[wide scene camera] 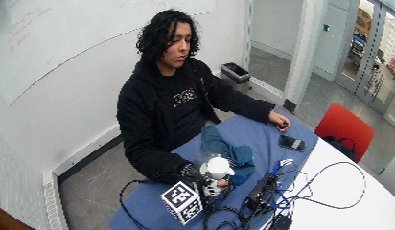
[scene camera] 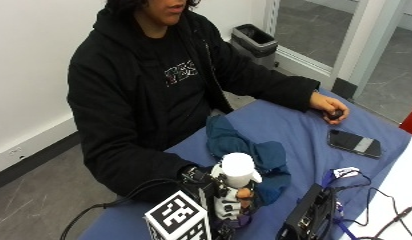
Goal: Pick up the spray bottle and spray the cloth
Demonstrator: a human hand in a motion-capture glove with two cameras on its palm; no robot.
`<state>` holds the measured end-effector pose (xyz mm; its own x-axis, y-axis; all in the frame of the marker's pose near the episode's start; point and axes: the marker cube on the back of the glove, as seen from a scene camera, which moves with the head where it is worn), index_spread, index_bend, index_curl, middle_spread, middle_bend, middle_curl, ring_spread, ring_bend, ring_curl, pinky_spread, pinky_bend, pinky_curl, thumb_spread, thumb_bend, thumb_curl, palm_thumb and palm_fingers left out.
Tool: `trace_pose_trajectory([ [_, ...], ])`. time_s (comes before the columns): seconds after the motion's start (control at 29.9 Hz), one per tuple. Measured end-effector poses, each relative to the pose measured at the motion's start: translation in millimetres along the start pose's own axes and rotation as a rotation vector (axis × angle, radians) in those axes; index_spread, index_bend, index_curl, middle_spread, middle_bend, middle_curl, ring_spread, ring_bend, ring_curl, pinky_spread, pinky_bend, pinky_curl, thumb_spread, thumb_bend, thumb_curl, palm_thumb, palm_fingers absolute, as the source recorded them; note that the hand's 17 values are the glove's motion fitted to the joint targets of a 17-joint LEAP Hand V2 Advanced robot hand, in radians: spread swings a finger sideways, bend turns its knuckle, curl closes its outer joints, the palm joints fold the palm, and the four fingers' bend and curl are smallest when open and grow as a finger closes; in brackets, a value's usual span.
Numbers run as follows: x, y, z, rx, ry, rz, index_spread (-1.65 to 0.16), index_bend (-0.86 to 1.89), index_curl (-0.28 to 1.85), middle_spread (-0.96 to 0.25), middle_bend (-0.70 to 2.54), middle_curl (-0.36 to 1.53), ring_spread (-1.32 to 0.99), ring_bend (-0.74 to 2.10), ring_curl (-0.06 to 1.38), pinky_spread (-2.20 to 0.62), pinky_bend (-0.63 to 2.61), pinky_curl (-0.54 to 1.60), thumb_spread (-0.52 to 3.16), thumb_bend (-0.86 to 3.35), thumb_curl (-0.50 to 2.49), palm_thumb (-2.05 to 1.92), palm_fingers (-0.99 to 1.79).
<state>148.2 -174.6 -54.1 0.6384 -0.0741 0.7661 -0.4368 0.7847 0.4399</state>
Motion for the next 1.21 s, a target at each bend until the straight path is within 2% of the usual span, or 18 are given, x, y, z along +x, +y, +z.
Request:
trace_pose_trajectory([
  [0.1, 5, 4, -1, 0.074, 0.030, -0.022, -0.27, 0.20, 0.35, -0.12, 0.43, 0.47, -0.20, 0.46, 0.42, -0.17, 0.28, 0.36, 0.66, 0.01, 0.52, 1.00, 1.33],
  [0.4, 6, 1, -2, 0.151, 0.072, -0.076, -0.27, 0.23, 0.41, -0.16, 0.49, 0.50, -0.23, 0.50, 0.45, -0.27, 0.36, 0.39, 0.50, -0.03, 0.58, 0.99, 1.37],
  [0.8, -17, 12, -9, 0.099, 0.061, -0.089, -0.27, 0.26, 0.48, -0.16, 0.54, 0.52, -0.24, 0.54, 0.47, -0.30, 0.39, 0.41, 0.40, -0.03, 0.65, 0.98, 1.35],
  [0.97, -82, 25, -13, -0.039, 0.201, -0.118, -0.27, 0.26, 0.50, -0.15, 0.54, 0.52, -0.23, 0.55, 0.47, -0.29, 0.40, 0.41, 0.38, -0.03, 0.67, 0.99, 1.34],
  [1.21, -152, 54, 3, -0.289, 0.536, -0.044, -0.27, 0.25, 0.52, -0.15, 0.56, 0.52, -0.23, 0.55, 0.48, -0.29, 0.41, 0.42, 0.37, -0.03, 0.69, 0.99, 1.33],
])
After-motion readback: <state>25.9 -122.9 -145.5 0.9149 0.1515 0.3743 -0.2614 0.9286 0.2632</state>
